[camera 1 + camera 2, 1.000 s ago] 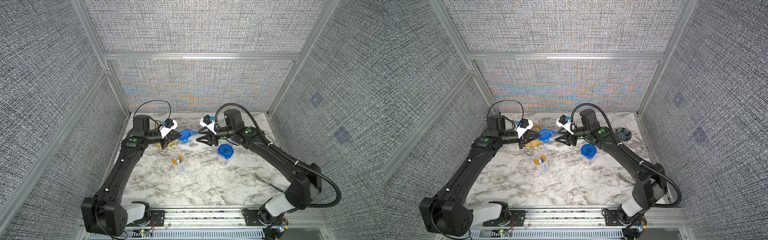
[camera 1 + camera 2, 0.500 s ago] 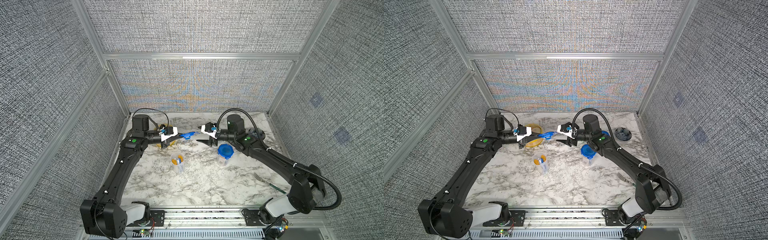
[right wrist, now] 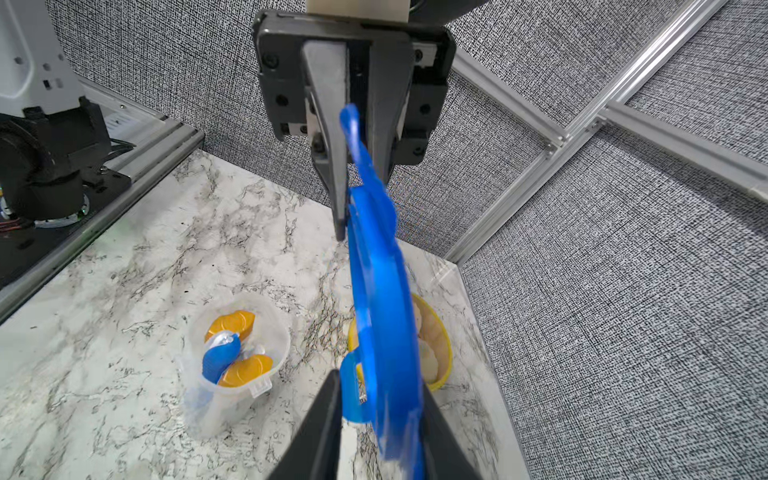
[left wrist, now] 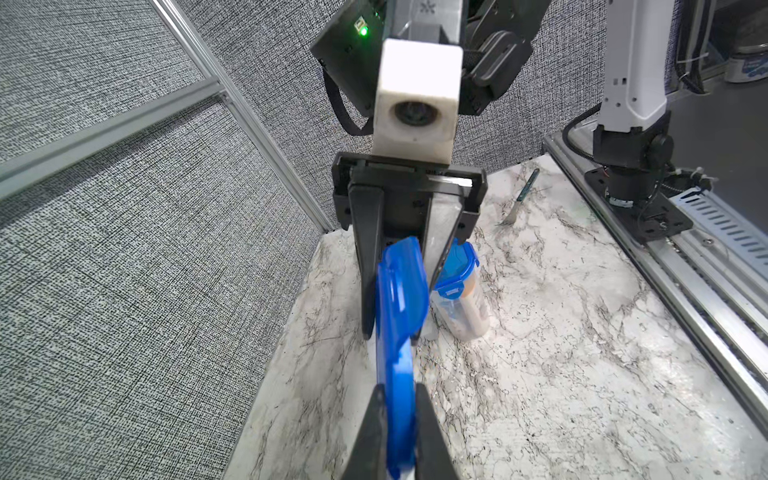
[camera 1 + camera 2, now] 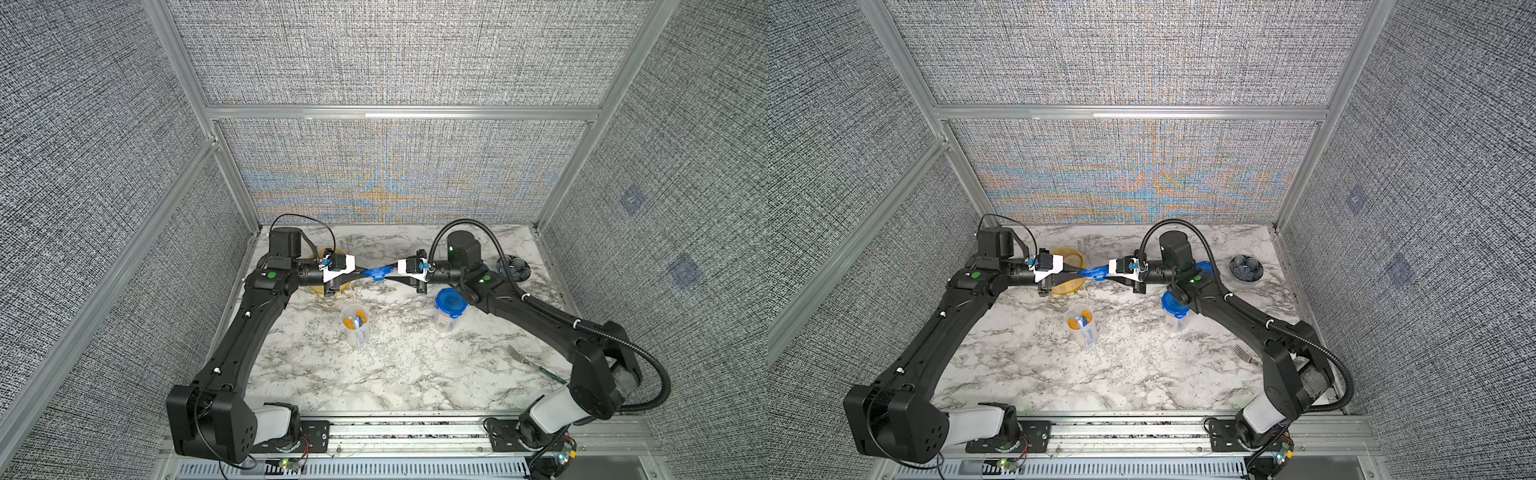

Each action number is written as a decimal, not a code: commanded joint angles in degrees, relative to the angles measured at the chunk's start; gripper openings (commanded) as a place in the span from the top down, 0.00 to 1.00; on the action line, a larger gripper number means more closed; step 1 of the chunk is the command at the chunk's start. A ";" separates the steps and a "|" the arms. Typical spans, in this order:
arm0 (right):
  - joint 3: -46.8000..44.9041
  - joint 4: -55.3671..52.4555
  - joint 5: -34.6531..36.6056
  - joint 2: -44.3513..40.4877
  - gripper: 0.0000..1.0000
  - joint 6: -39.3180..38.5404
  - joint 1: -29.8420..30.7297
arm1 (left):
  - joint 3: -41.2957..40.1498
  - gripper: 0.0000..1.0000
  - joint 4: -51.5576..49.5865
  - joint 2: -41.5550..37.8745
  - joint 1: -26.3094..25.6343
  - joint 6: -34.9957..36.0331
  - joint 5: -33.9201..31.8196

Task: Pack away toiletry kits
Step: Pick up the lid from the center of the board.

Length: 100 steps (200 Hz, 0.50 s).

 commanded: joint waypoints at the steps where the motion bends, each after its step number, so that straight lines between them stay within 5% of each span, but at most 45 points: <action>1: -0.54 2.96 0.32 -0.55 0.84 -0.20 0.42 | -0.28 1.00 0.08 -0.25 -0.03 0.67 1.11; 14: -1.22 3.50 1.77 -1.20 0.90 -0.10 0.48 | -0.28 0.99 0.56 -0.25 -0.02 0.02 0.79; 38: -2.09 4.17 5.06 -2.28 0.99 2.29 0.58 | -2.54 0.56 11.56 -1.50 -0.07 -15.28 -1.35; 48: -2.04 3.47 6.41 -2.71 1.00 3.03 0.65 | -4.20 0.43 17.97 -2.99 -0.04 -26.83 -4.98; 60: -2.42 2.51 8.55 -3.33 1.00 3.42 0.91 | -6.74 0.41 26.16 -5.66 -0.05 -44.42 -12.93; 73: -2.98 1.41 11.51 -3.94 1.00 2.63 1.34 | -7.85 0.43 28.13 -8.99 -0.02 -62.79 -28.48; 100: -3.92 -0.97 21.91 -4.45 1.00 -2.49 4.17 | -8.16 0.42 13.16 -13.48 -0.03 -77.10 -42.03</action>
